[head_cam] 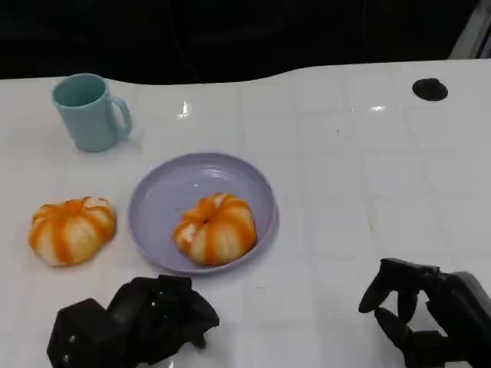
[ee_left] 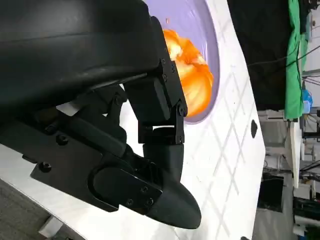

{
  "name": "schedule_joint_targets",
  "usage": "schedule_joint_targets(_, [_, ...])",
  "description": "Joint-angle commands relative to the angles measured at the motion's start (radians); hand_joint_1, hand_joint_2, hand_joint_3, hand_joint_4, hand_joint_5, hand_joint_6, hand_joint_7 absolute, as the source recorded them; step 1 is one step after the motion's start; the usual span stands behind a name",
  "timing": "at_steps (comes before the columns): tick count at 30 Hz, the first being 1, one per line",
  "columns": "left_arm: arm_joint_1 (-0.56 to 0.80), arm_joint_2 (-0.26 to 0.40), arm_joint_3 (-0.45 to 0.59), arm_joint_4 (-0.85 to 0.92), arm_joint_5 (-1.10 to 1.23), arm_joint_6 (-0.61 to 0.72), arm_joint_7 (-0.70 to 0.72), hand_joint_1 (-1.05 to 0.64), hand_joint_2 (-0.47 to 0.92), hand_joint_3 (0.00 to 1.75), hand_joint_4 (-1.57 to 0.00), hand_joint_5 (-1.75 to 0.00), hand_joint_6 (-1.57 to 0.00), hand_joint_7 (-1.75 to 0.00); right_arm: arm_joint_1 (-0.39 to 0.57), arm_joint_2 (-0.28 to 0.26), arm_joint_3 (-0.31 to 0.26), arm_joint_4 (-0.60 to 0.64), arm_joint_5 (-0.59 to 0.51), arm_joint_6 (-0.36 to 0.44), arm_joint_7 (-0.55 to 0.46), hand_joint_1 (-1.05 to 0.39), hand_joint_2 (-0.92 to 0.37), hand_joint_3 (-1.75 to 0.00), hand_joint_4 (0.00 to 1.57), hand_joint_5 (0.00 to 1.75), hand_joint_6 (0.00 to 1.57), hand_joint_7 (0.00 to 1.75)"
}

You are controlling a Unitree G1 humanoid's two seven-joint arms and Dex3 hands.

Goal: Grasp the bread from the table and place it into the plate.

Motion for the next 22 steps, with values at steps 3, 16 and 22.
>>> schedule_joint_targets(3, [0.008, 0.024, 0.014, 0.009, -0.004, 0.000, -0.003, -1.05, 0.85, 0.00, -0.89, -1.49, -1.30, -0.74, -0.010, 0.002, -0.002, 0.041, -0.019, -0.009, -0.052, -0.34, -0.44, -1.25, 0.85, 1.75, 0.71, 1.55])
schedule_joint_targets(16, [-0.002, 0.031, 0.016, 0.025, 0.002, -0.007, -0.003, -1.05, 0.86, 0.00, -0.89, -1.50, -1.29, -0.74, -0.037, 0.011, 0.008, 0.093, -0.016, -0.012, -0.067, -0.34, -0.45, -1.22, 0.83, 1.75, 0.69, 1.56])
schedule_joint_targets(22, [-0.003, 0.034, 0.019, 0.029, -0.008, -0.010, -0.012, -1.05, 0.86, 0.01, -0.89, -1.50, -1.30, -0.75, -0.044, 0.014, 0.013, 0.098, -0.026, -0.004, -0.075, -0.33, -0.45, -1.21, 0.84, 1.75, 0.69, 1.55])
